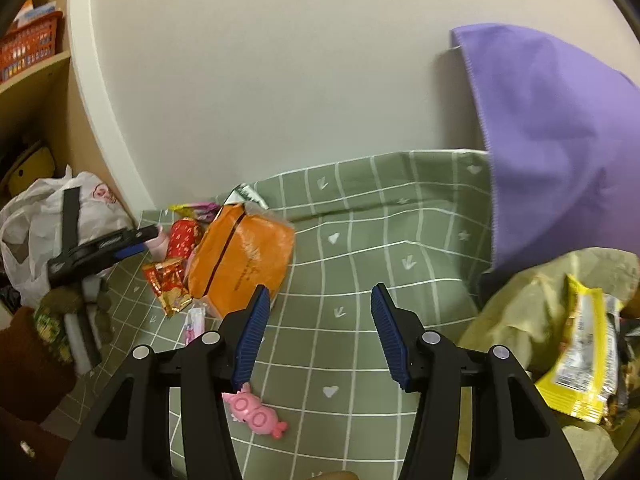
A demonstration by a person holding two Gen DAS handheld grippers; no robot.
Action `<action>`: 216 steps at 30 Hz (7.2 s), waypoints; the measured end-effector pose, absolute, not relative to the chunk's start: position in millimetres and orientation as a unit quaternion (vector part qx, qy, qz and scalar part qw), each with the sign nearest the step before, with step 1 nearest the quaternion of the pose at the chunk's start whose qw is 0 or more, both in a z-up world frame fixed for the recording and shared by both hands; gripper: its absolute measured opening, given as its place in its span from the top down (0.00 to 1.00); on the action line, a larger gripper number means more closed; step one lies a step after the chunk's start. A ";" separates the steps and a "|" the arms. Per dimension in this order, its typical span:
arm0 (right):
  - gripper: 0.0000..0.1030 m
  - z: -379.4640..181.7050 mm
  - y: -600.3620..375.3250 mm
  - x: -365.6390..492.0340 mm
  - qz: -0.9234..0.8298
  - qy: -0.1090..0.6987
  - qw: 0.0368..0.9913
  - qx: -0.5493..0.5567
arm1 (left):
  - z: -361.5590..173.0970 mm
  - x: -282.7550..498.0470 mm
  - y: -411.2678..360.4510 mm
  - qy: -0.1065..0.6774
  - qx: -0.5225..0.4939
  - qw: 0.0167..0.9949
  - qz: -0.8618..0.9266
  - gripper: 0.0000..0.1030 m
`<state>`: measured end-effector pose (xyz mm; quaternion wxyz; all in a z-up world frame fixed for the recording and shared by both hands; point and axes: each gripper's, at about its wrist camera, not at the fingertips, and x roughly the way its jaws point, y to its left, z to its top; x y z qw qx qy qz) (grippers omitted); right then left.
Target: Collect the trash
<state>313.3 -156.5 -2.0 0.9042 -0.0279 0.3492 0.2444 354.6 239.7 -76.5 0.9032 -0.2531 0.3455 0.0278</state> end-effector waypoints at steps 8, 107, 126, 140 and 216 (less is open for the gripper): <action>0.52 -20.5 -144.9 328.4 0.244 0.378 0.893 -0.029 | -108.5 395.4 239.4 0.397 -0.255 0.878 0.079 0.39; 0.65 -65.2 8.5 288.3 0.506 0.416 0.753 -0.069 | 25.7 266.7 252.4 0.285 -0.129 0.949 0.040 0.43; 0.65 -75.6 99.9 344.1 0.556 0.399 0.729 -0.018 | 27.6 170.4 258.6 0.288 -0.116 0.944 0.107 0.43; 0.95 -42.4 63.1 333.9 0.555 0.406 0.726 -0.024 | -15.5 168.9 258.8 0.315 -0.185 0.927 0.089 0.43; 0.95 21.8 -402.2 293.1 0.107 0.357 0.927 0.041 | -26.5 364.5 -203.2 0.374 0.039 0.803 -0.463 0.43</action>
